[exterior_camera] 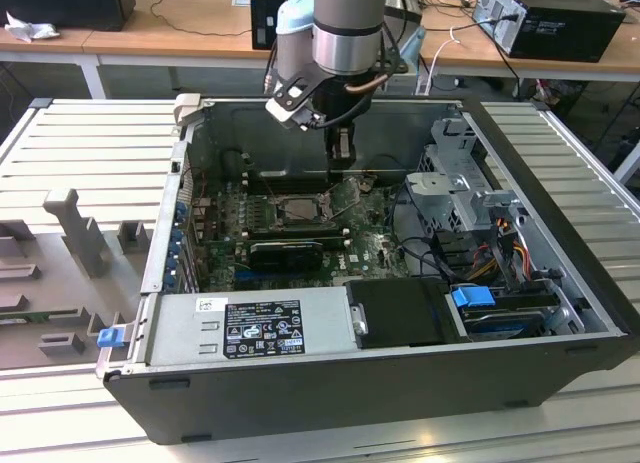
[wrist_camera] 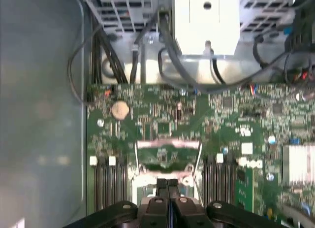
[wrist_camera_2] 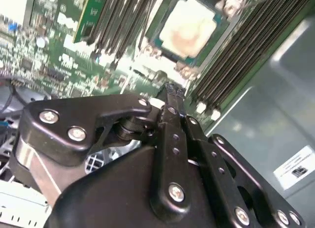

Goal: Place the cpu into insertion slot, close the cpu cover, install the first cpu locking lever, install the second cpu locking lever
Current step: 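Close the cpu cover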

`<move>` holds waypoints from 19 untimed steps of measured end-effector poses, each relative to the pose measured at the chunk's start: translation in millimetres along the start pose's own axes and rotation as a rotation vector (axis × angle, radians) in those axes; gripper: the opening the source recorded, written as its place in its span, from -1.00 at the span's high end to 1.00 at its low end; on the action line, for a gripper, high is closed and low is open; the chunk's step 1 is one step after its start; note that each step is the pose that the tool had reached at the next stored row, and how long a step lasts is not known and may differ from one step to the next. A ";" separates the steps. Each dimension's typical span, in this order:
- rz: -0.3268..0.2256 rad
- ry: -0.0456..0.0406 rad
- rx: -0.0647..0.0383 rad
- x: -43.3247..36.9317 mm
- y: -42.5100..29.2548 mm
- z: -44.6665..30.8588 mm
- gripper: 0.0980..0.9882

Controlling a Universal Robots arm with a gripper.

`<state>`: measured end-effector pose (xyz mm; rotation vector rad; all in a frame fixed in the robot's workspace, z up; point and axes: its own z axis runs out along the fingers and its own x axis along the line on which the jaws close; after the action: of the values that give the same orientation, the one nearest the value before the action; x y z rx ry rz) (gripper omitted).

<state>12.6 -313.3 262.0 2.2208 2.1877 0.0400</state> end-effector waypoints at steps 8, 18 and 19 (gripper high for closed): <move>0.000 0.0001 0.000 0.4 28.0 1.8 0.98; -0.020 0.0009 0.000 -5.1 51.1 18.1 0.98; -0.020 0.0018 0.000 -6.4 51.1 19.4 0.98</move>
<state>64.3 -320.4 244.4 2.1996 2.2107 0.0413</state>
